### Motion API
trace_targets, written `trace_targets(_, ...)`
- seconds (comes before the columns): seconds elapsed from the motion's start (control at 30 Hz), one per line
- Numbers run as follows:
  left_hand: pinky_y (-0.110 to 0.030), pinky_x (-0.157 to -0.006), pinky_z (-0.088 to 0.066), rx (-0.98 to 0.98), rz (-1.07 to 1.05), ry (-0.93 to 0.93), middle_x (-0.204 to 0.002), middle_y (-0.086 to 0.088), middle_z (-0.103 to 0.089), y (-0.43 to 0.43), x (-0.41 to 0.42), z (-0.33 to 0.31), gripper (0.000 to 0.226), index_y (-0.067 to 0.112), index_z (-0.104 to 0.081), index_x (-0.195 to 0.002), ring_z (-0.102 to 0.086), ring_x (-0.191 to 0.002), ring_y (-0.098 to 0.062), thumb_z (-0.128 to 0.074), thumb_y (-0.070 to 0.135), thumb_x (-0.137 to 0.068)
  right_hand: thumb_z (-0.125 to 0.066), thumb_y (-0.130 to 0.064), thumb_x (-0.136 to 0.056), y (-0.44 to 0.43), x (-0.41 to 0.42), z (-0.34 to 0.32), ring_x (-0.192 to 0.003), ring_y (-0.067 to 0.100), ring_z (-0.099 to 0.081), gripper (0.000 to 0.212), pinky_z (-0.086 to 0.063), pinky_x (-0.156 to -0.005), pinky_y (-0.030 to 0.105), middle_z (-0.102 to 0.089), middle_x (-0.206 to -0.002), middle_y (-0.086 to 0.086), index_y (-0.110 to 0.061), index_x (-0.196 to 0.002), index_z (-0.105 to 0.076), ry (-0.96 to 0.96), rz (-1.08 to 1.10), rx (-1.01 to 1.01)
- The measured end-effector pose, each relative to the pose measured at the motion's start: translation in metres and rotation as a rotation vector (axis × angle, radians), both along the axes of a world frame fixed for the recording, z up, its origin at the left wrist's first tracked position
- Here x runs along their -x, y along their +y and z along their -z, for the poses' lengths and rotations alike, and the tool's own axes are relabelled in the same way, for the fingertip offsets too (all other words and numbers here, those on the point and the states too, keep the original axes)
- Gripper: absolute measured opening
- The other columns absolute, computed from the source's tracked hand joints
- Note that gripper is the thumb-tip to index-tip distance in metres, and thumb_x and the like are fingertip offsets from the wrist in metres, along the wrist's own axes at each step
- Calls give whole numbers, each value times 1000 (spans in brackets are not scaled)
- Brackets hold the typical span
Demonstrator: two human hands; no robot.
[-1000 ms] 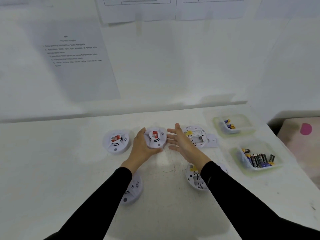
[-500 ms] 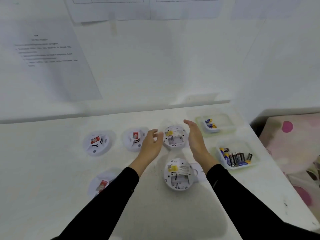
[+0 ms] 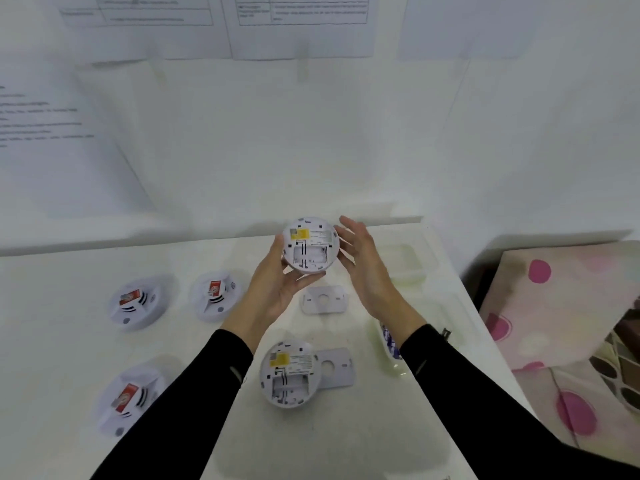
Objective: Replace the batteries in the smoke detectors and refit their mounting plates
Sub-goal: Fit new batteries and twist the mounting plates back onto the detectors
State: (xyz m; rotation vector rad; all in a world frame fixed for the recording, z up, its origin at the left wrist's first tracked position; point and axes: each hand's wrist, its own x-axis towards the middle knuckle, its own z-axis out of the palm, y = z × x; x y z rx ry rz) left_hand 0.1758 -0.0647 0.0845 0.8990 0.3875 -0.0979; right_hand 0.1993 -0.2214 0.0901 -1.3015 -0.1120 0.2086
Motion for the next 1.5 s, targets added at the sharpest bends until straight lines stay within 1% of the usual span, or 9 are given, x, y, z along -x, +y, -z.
trace_targets(0.1, -48, -78, -61, 12, -23, -22, -123, -15, -64, -12, -3, -4, 36, 9, -62, -119, -73, -96, -31, -44, 36, -105, -43, -31, -102, -26, -24, -5, -104, 17, -59, 22, -49, -89, 25, -60, -120, -3, -26, -118, -57, -40, 104, 232)
trace_targets(0.17, -49, -80, -61, 7, -20, -20, -124, -15, -65, -18, -4, -3, 37, 8, -61, -122, -71, -102, -33, -44, 36, -104, -48, -21, -99, -44, -48, 6, -100, 16, -56, 21, -44, -81, 21, -60, -119, -1, -18, -115, -61, -54, 138, 600)
trace_targets(0.3, -48, -79, -61, 12, -18, -26, -125, -13, -66, -28, -3, -1, 40, 7, -60, -127, -71, -104, -32, -44, 36, -104, -44, -4, -91, -60, -86, 31, -116, 22, -54, 32, -44, -94, 29, -60, -125, 4, -15, -111, -66, -114, -76, 1269)
trace_targets(0.53, -49, -74, -62, 21, -58, -46, -127, -14, -64, -37, 3, 2, 38, 7, -59, -125, -73, -97, -31, -42, 34, -105, -50, -4, -92, -66, -103, 44, -105, 27, -63, 27, -51, -86, 31, -65, -115, 9, -5, -115, -65, -152, -220, 1528)
trace_targets(0.8, -53, -78, -60, 15, -65, -54, -129, -18, -63, -47, 5, -5, 36, 5, -60, -124, -69, -105, -36, -44, 32, -105, -52, -12, -94, -91, -94, 48, -94, 26, -61, 11, -45, -76, 29, -66, -106, 10, -10, -97, -62, -199, -90, 1332)
trace_targets(0.93, -55, -81, -59, 9, -82, -78, -126, -18, -63, -49, 4, -7, 34, 5, -62, -121, -69, -106, -37, -44, 30, -105, -56, -17, -96, -93, -63, 18, -85, 22, -67, 8, -52, -76, 30, -69, -90, 1, -17, -96, -64, -246, 261, 638)
trace_targets(1.03, -55, -83, -59, -4, -74, -116, -120, -14, -68, -53, 3, -8, 31, 12, -66, -117, -69, -107, -37, -46, 32, -104, -61, -18, -94, -88, -26, -9, -87, 17, -67, 11, -54, -82, 24, -70, -93, 4, -24, -98, -68, -326, 300, 294)
trace_targets(1.23, -54, -88, -57, -60, -23, -189, -125, -17, -67, -64, -1, -10, 40, 10, -60, -130, -67, -111, -38, -44, 35, -104, -74, -12, -83, -74, 11, -14, -85, 20, -68, 13, -58, -70, 31, -72, -88, 1, -20, -92, -70, -363, 157, 260)
trace_targets(1.5, -54, -92, -55, -111, 16, -229, -130, -18, -65, -68, 0, -8, 42, 12, -53, -139, -64, -116, -36, -43, 35, -106, -78, -16, -79, -68, 8, -8, -70, 5, -60, 7, -47, -65, 17, -72, -81, -2, -11, -83, -76, -509, 257, 383)
